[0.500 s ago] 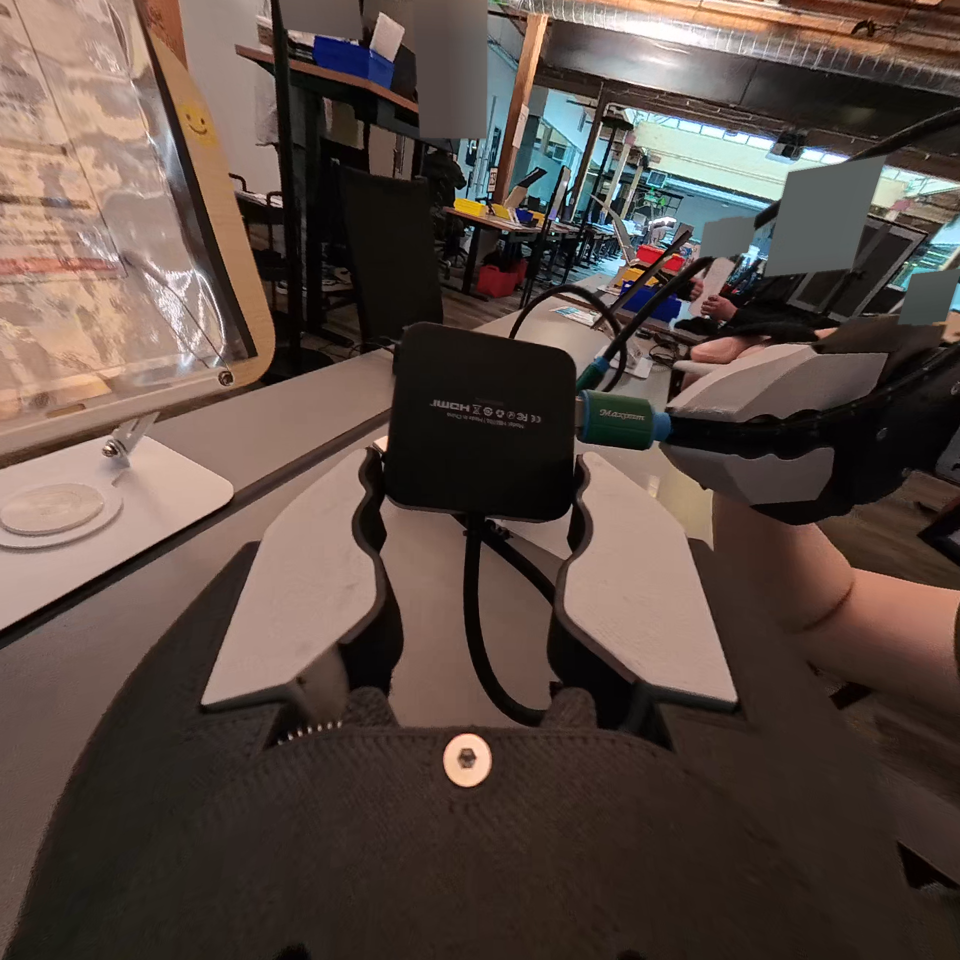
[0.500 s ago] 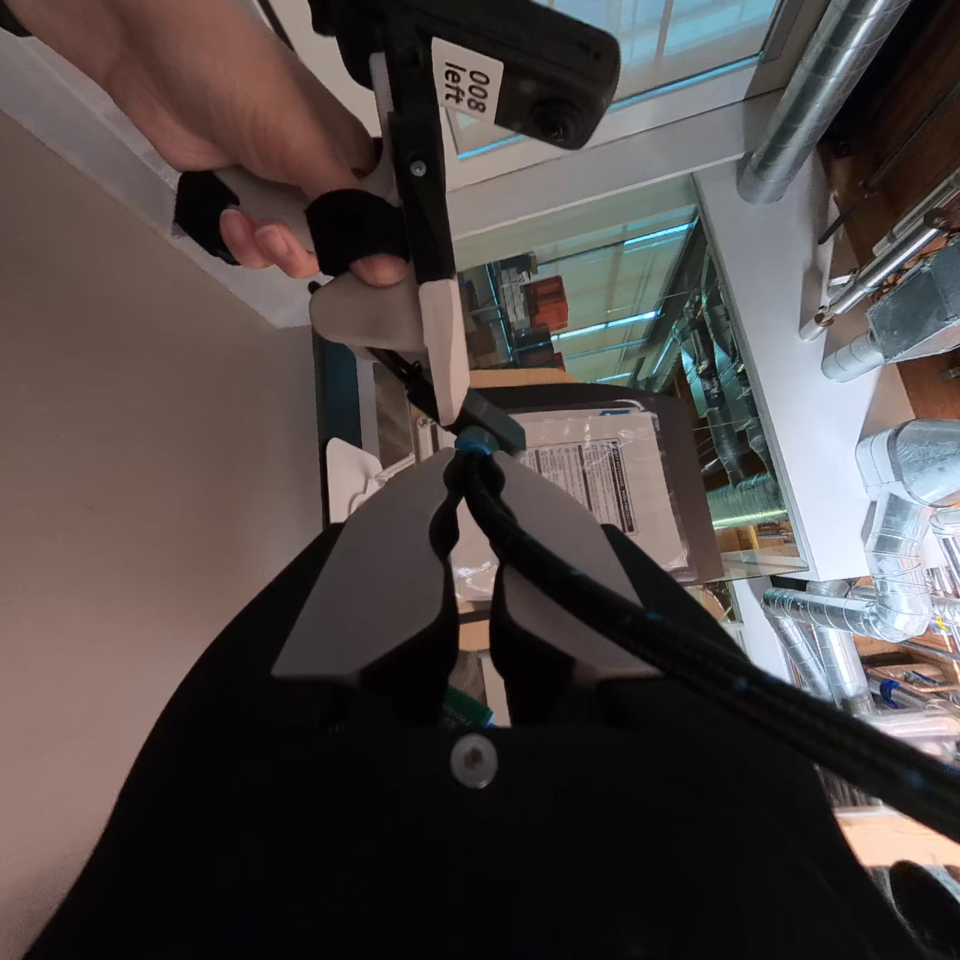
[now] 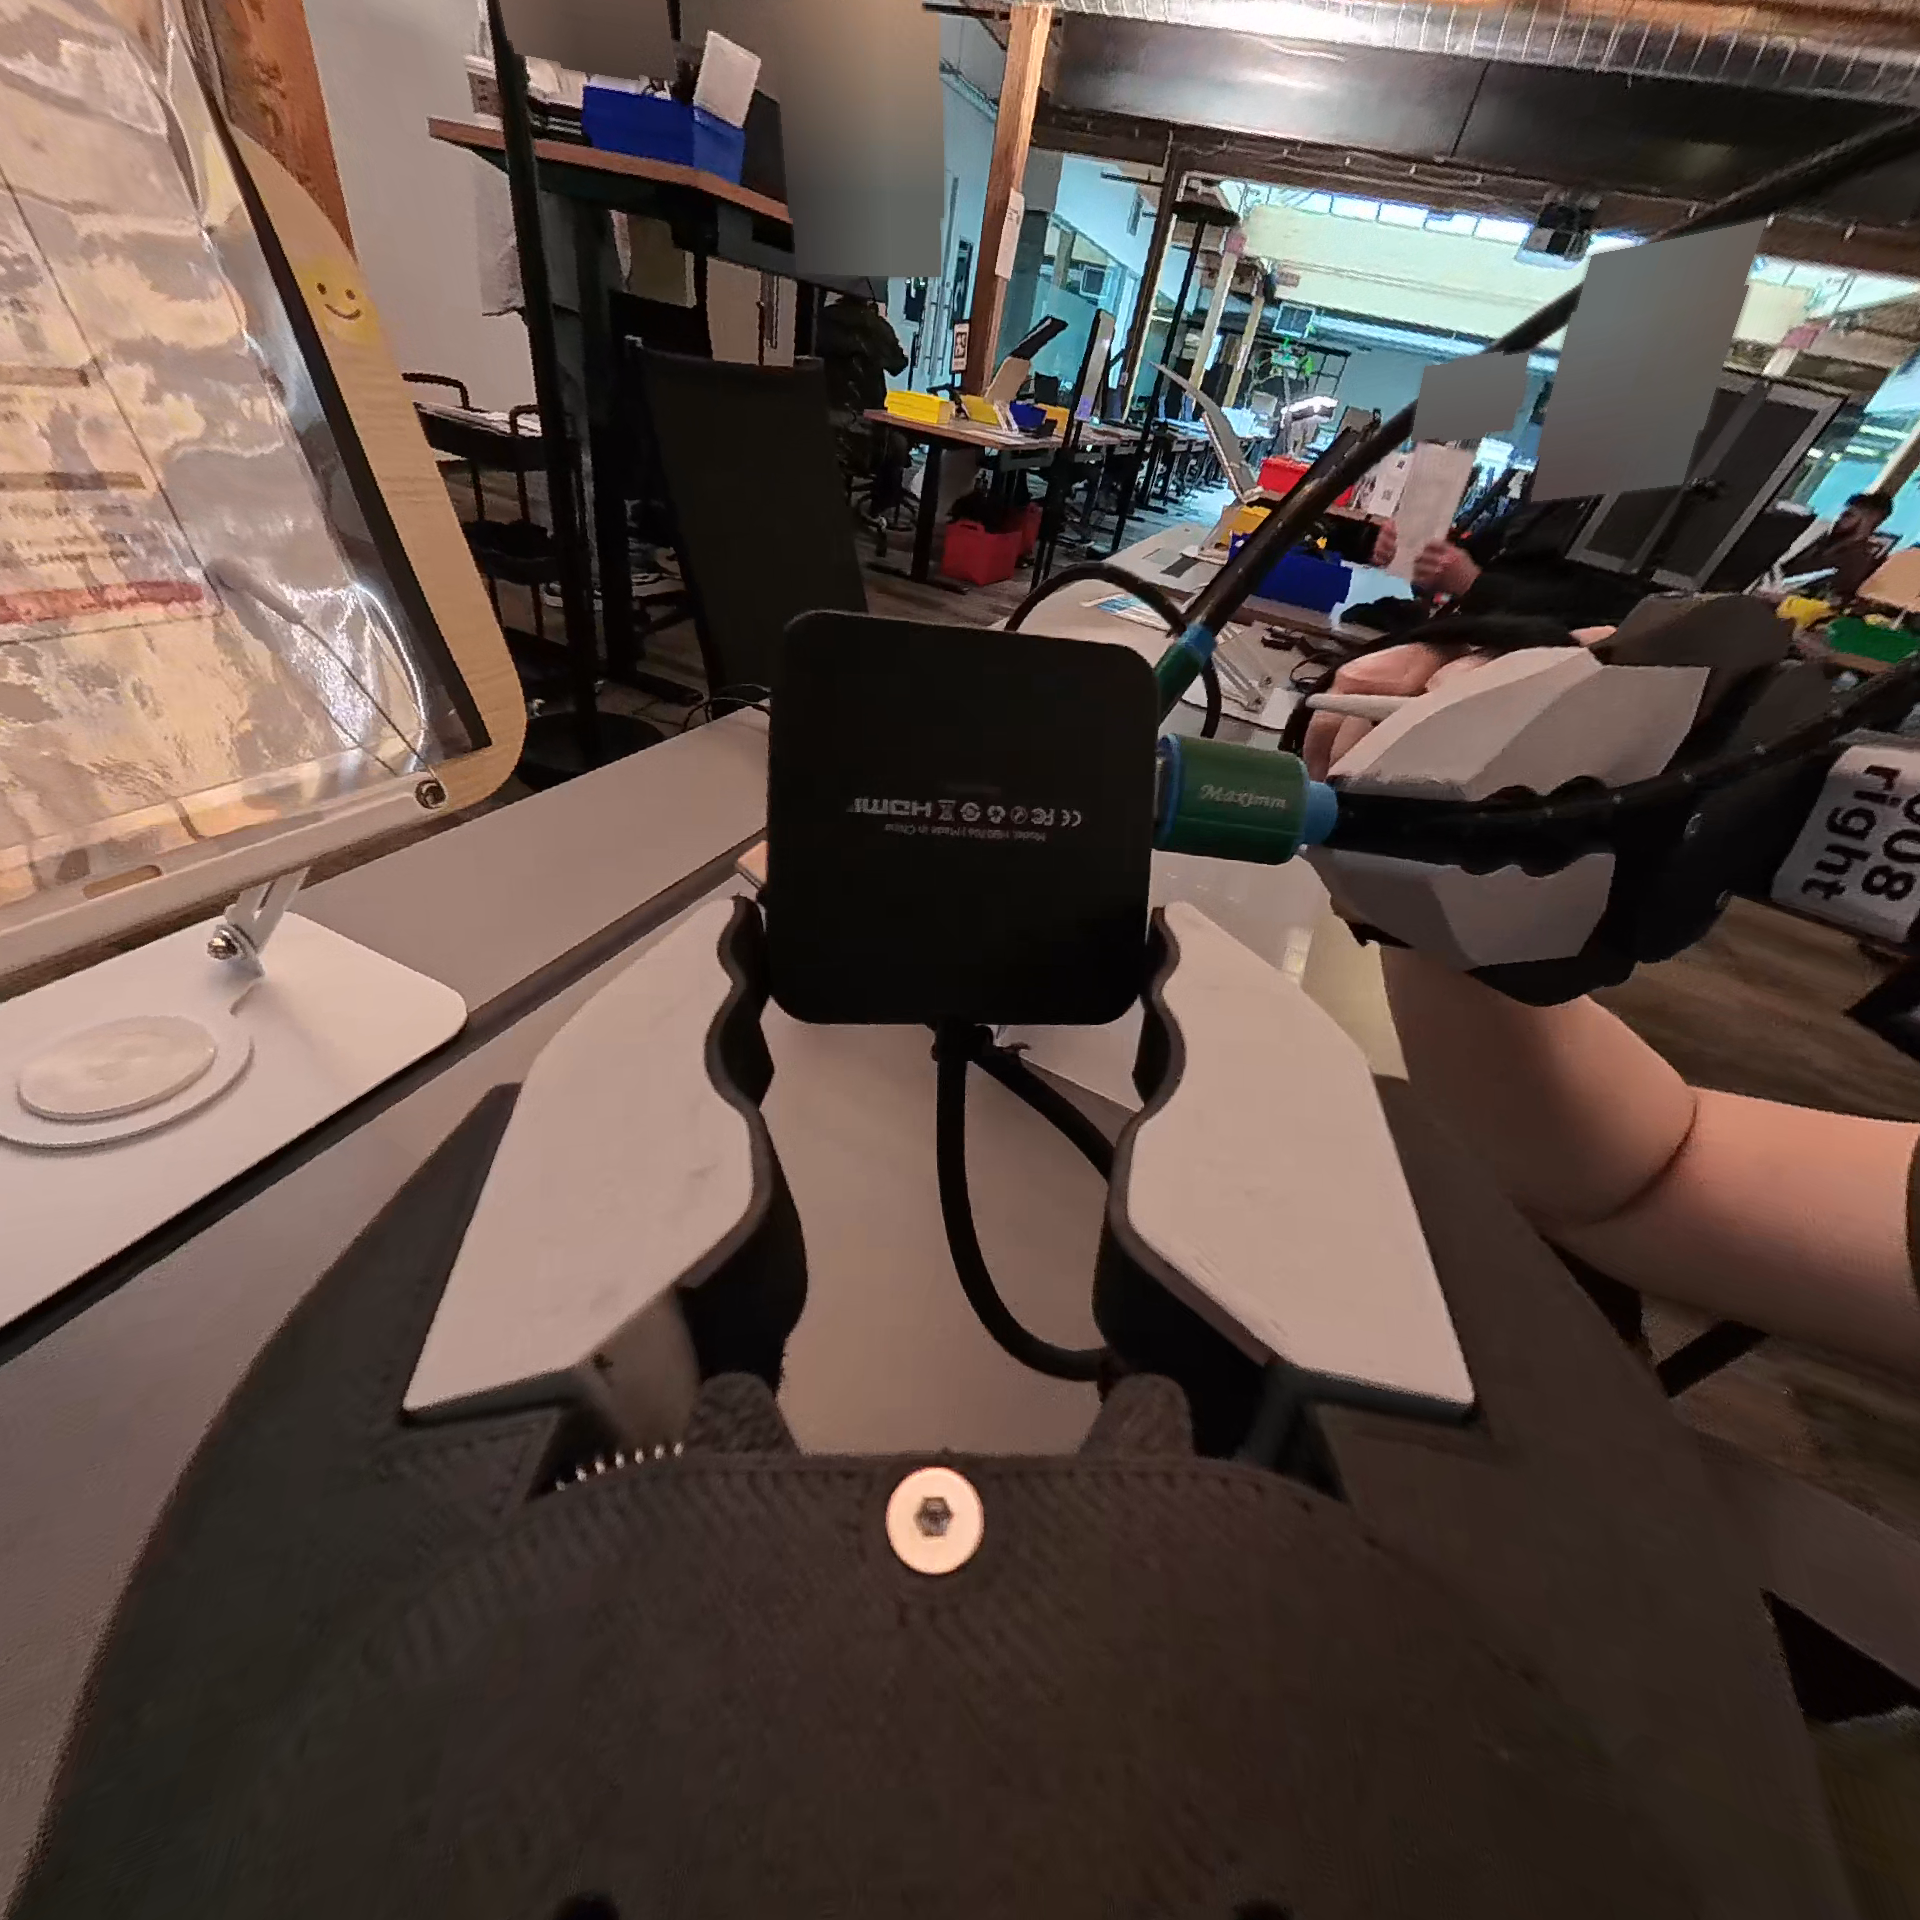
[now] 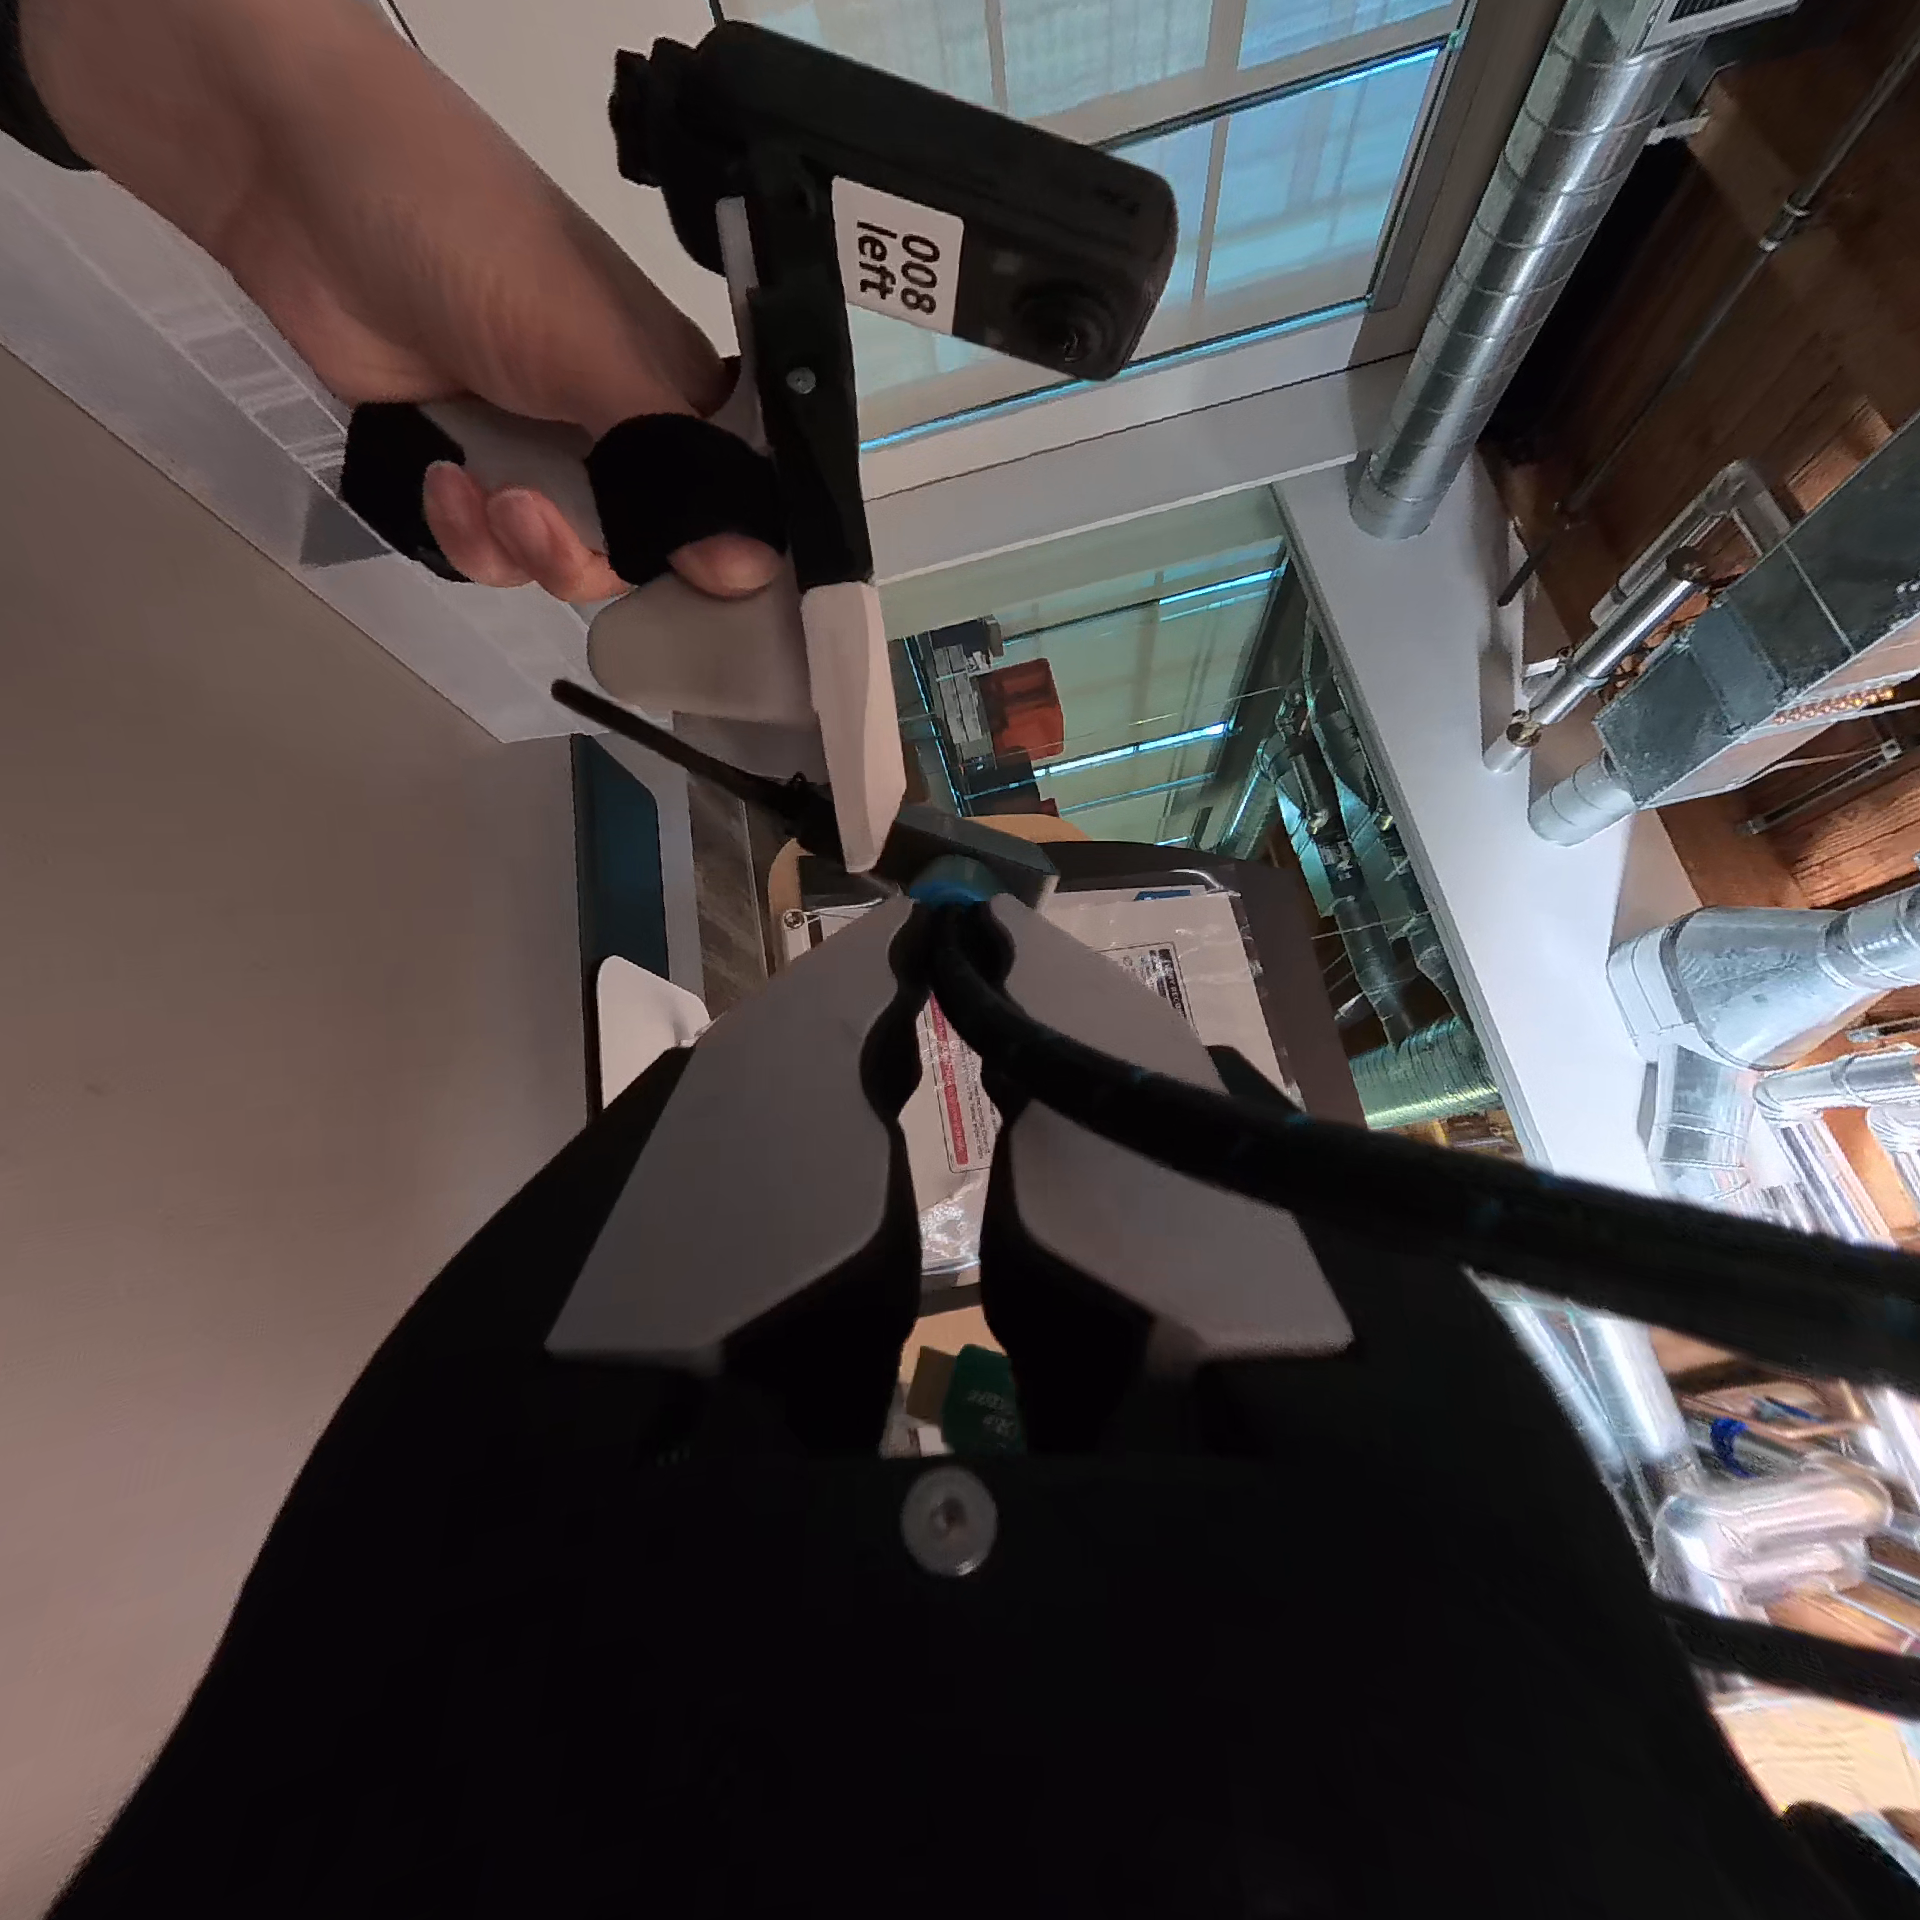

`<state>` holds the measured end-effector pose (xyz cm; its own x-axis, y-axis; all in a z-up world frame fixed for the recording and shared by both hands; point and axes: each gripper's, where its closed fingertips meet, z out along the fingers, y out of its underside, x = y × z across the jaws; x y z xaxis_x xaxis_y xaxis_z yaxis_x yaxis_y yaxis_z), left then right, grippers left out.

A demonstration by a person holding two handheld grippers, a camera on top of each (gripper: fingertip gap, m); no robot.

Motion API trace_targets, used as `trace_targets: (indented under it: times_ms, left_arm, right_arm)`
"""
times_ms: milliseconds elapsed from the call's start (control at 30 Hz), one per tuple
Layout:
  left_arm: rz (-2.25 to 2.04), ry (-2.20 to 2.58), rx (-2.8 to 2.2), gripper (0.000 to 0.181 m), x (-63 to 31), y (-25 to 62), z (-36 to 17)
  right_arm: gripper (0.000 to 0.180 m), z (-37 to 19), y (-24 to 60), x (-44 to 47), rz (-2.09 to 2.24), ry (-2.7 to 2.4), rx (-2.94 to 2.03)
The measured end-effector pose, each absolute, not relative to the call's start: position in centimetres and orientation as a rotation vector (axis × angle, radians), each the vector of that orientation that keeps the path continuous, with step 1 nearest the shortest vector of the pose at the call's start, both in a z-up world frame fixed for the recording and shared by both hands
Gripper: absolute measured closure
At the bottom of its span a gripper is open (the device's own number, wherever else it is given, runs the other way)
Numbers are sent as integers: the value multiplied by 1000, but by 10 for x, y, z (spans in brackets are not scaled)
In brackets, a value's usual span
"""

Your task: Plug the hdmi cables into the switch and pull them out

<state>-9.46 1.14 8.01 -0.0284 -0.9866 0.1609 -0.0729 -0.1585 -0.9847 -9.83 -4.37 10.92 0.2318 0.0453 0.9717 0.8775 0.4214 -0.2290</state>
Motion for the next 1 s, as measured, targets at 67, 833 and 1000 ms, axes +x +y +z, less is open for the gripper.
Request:
trace_targets:
  times_ms: [67, 833, 1000]
  left_arm:
    - [-1256, 1235, -1354, 112, -94, 10, 78]
    - [-831, 1182, -1241, 110, -88, 21, 74]
    - [-687, 1211, -1213, 110, -92, 25, 76]
  right_arm:
    - [172, 110, -45, -98, -709, -1207, -984]
    - [172, 111, -47, -103, -677, -1201, -989]
    - [172, 110, -46, -101, -622, -1195, -999]
